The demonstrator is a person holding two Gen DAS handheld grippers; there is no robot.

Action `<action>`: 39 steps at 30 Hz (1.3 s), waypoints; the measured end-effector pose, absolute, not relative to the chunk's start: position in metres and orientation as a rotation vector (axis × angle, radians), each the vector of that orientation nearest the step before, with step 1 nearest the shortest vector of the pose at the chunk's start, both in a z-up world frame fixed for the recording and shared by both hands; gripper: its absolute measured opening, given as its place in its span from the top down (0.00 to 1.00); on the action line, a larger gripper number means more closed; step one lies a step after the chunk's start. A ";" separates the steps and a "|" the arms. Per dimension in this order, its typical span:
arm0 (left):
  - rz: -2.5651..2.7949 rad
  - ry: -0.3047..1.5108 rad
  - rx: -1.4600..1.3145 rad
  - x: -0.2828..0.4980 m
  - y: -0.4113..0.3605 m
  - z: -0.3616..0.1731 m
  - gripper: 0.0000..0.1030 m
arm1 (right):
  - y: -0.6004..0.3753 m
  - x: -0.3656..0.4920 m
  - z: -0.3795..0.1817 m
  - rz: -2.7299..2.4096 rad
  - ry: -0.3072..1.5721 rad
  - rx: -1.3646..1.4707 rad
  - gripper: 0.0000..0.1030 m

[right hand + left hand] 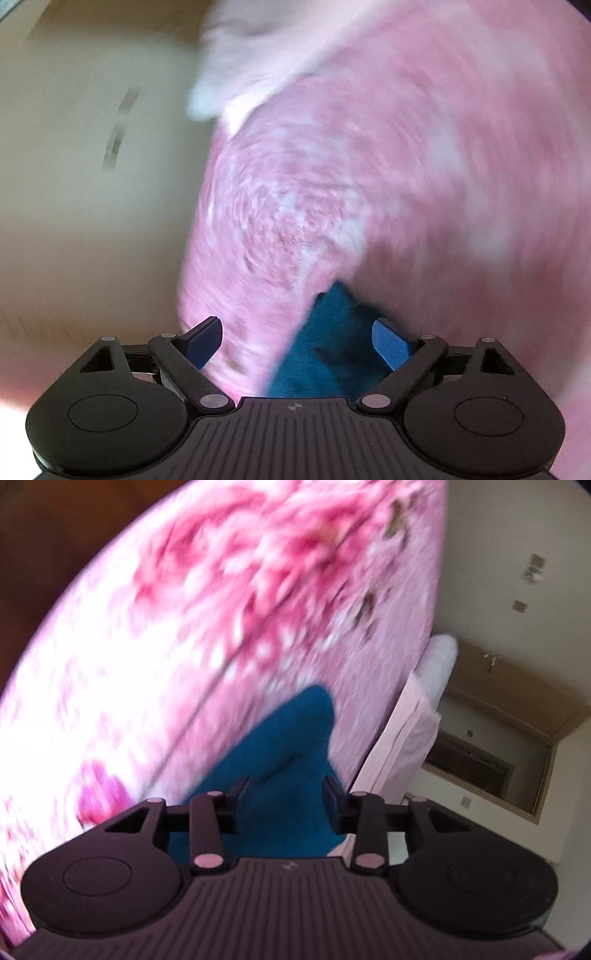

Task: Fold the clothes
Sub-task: 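Press the folded end flat onto the sweater with both grippers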

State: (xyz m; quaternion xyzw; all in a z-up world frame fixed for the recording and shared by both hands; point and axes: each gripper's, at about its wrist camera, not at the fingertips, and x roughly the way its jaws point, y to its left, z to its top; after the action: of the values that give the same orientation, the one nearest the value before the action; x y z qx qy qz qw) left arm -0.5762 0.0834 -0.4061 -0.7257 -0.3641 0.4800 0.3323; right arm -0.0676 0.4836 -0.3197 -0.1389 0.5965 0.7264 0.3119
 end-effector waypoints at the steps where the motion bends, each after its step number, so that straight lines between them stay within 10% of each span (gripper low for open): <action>1: 1.270 -0.856 -1.844 -0.576 0.086 -0.395 0.65 | 0.478 -0.077 -0.313 1.999 1.436 -0.488 0.12; 6: 1.346 -0.286 -1.530 -0.553 0.122 -0.347 0.50 | 0.455 -0.103 -0.312 2.286 1.099 -0.926 0.12; 14: 1.342 -0.045 -1.309 -0.536 0.166 -0.352 0.50 | 0.476 -0.127 -0.347 2.464 1.106 -0.981 0.16; 17: 1.296 -0.018 -1.277 -0.535 0.180 -0.362 0.55 | 0.489 -0.145 -0.358 2.521 1.090 -0.993 0.18; 19: 1.267 -0.031 -1.282 -0.536 0.181 -0.369 0.94 | 0.496 -0.150 -0.364 2.532 1.102 -1.001 0.20; 22: 1.266 -0.068 -1.276 -0.539 0.175 -0.373 0.94 | 0.503 -0.155 -0.379 2.535 1.125 -1.041 0.51; 30: 1.274 -0.101 -1.343 -0.544 0.169 -0.381 0.79 | 0.510 -0.152 -0.387 2.510 1.109 -1.054 0.35; 35: 1.247 -0.109 -1.321 -0.540 0.175 -0.386 0.89 | 0.510 -0.157 -0.393 2.509 1.175 -1.018 0.36; 37: 1.247 -0.118 -1.289 -0.539 0.174 -0.382 0.93 | 0.507 -0.160 -0.392 2.520 1.150 -1.030 0.73; 39: 1.263 -0.133 -1.246 -0.538 0.169 -0.375 0.94 | 0.505 -0.160 -0.388 2.546 1.132 -1.005 0.79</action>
State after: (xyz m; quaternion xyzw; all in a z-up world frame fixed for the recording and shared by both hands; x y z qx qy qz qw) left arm -0.5380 0.1695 -0.3752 -0.5438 -0.0583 0.5515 0.6298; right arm -0.1595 0.5048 -0.3877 -0.3379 0.3806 0.8561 0.0896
